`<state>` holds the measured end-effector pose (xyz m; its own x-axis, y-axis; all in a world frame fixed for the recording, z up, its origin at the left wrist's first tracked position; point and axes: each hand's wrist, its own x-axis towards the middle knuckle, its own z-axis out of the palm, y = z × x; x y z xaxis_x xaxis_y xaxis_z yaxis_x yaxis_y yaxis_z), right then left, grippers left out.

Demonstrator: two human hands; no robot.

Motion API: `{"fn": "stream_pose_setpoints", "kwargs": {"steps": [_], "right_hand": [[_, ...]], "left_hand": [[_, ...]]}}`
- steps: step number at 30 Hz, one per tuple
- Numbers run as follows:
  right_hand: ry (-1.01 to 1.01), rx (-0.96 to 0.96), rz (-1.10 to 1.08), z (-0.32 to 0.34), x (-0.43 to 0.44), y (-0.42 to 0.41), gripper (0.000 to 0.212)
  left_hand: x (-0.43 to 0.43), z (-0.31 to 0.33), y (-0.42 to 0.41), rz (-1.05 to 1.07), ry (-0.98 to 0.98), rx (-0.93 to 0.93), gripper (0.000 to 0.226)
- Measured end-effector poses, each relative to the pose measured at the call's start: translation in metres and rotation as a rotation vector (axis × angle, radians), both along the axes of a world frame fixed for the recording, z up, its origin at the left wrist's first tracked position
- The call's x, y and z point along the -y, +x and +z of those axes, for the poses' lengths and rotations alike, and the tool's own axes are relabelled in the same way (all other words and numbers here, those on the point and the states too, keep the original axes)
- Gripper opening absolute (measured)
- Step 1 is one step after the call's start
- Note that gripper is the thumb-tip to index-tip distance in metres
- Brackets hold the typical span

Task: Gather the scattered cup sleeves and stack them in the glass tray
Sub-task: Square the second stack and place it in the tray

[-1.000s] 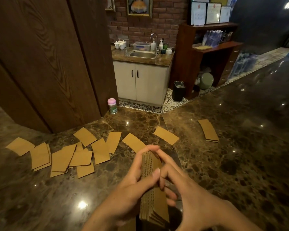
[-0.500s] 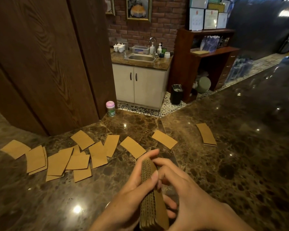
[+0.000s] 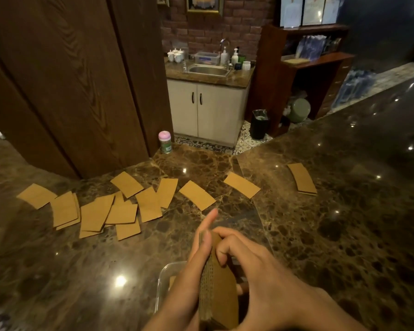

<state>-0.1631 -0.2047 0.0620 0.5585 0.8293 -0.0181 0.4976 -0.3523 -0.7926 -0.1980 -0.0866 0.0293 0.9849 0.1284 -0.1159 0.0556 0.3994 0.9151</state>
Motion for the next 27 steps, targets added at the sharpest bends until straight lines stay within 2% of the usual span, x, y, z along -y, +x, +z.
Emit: {"fn": "stream_pose_setpoints", "kwargs": {"steps": [1, 2, 3, 4, 5, 8, 9, 11, 13, 15, 16, 18, 21, 23, 27], "right_hand": [[0.036, -0.1, 0.029, 0.003, 0.02, -0.003, 0.067], [0.033, -0.055, 0.04, -0.004, 0.031, 0.0, 0.069], [-0.002, -0.082, -0.005, -0.007, 0.044, 0.007, 0.072], [-0.015, -0.08, -0.018, -0.007, 0.045, 0.008, 0.074], [-0.084, -0.117, -0.006, -0.009, 0.046, 0.008, 0.076], [-0.278, -0.083, -0.004, -0.014, 0.066, 0.015, 0.077], [-0.422, -0.102, 0.032, -0.01, 0.065, 0.013, 0.075], [-0.584, -0.078, 0.144, -0.016, 0.058, 0.006, 0.072], [-0.676, 0.031, 0.247, -0.026, 0.045, 0.001, 0.076], [-0.745, 0.201, 0.295, -0.046, 0.033, -0.003, 0.098], [-0.774, 0.257, 0.302, -0.056, 0.026, -0.005, 0.109], [-0.805, 0.332, 0.303, -0.071, 0.015, -0.01, 0.116], [-0.792, 0.37, 0.281, -0.088, 0.005, -0.019, 0.112], [-0.746, 0.375, 0.241, -0.094, 0.004, -0.022, 0.109], [-0.719, 0.327, 0.205, -0.101, 0.008, -0.028, 0.106]], "left_hand": [[-0.002, -0.002, -0.008, 0.019, -0.009, -0.005, 0.112], [-0.002, -0.002, -0.014, 0.002, 0.008, -0.057, 0.115], [-0.004, -0.003, -0.018, 0.021, -0.012, -0.116, 0.102], [-0.009, -0.001, -0.032, 0.012, 0.026, -0.156, 0.079], [-0.019, -0.004, -0.044, 0.02, 0.142, -0.164, 0.06], [-0.062, -0.029, -0.084, 0.215, 0.956, 0.023, 0.033], [-0.075, -0.039, -0.092, 0.213, 1.138, 0.075, 0.028], [-0.086, -0.05, -0.104, 0.067, 1.349, 0.105, 0.03], [-0.082, -0.055, -0.109, -0.164, 1.528, 0.09, 0.037], [-0.07, -0.054, -0.105, -0.361, 1.777, 0.029, 0.048], [-0.063, -0.049, -0.101, -0.451, 1.833, -0.044, 0.053], [-0.057, -0.043, -0.095, -0.577, 1.814, -0.22, 0.058], [-0.057, -0.05, -0.096, -0.533, 1.829, -0.117, 0.054], [-0.059, -0.059, -0.098, -0.48, 1.924, -0.069, 0.056], [-0.056, -0.062, -0.094, -0.473, 1.872, -0.047, 0.047]]}}
